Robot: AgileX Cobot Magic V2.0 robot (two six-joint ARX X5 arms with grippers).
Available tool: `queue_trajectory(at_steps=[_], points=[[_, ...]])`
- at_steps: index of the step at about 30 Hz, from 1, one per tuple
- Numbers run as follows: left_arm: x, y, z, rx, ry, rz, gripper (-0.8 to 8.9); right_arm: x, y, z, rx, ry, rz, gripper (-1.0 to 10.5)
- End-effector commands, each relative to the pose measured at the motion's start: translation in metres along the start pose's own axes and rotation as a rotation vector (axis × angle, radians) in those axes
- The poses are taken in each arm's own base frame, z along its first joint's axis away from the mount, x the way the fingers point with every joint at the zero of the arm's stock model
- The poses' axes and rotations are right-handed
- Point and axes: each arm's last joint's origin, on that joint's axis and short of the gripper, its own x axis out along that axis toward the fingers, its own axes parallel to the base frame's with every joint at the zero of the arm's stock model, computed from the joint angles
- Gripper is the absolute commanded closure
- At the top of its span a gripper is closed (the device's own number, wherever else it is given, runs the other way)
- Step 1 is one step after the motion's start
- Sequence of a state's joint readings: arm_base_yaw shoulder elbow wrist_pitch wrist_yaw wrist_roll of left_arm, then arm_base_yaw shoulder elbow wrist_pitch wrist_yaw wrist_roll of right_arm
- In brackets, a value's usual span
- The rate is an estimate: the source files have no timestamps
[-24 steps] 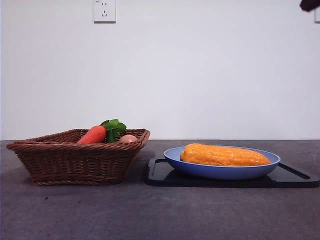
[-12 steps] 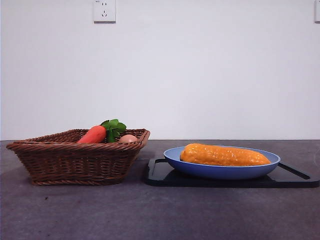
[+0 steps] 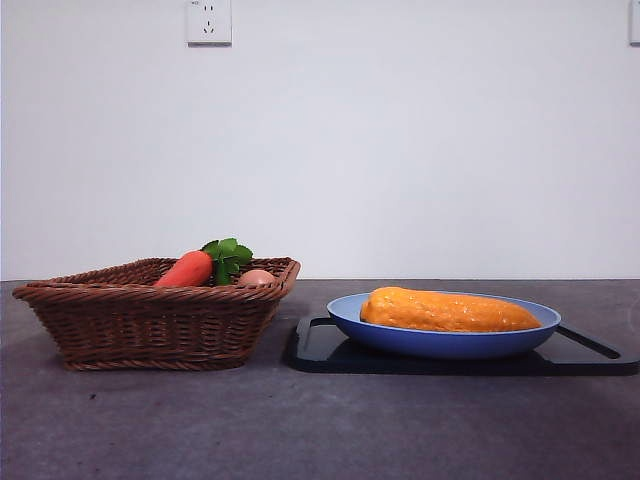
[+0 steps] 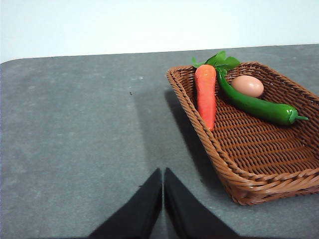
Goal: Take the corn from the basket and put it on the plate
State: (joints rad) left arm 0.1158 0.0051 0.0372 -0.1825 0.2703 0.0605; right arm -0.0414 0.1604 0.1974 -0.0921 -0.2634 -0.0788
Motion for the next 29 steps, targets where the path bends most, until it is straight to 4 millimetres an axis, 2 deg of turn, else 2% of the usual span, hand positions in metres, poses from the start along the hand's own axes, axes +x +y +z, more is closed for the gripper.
queue_trajectory(at_steps=[1,6,10,19,29], points=[[0.002,0.0,-0.009,-0.013,0.037,-0.004,8.06,0.0,0.0,-0.013,0.053,-0.013,-0.034,9.4],[0.002,0.0,-0.009,-0.013,0.037,-0.004,8.06,0.001,0.001,-0.036,0.076,0.007,-0.034,9.4],[0.002,0.0,-0.009,-0.013,0.037,-0.004,8.06,0.002,0.002,-0.047,0.102,0.015,-0.034,9.4],[0.002,0.0,-0.009,-0.013,0.037,-0.004,8.06,0.001,0.003,-0.058,0.123,0.103,-0.035,9.4],[0.002,0.0,-0.009,-0.013,0.037,-0.004,8.06,0.001,0.003,-0.057,0.12,0.092,-0.038,9.4]])
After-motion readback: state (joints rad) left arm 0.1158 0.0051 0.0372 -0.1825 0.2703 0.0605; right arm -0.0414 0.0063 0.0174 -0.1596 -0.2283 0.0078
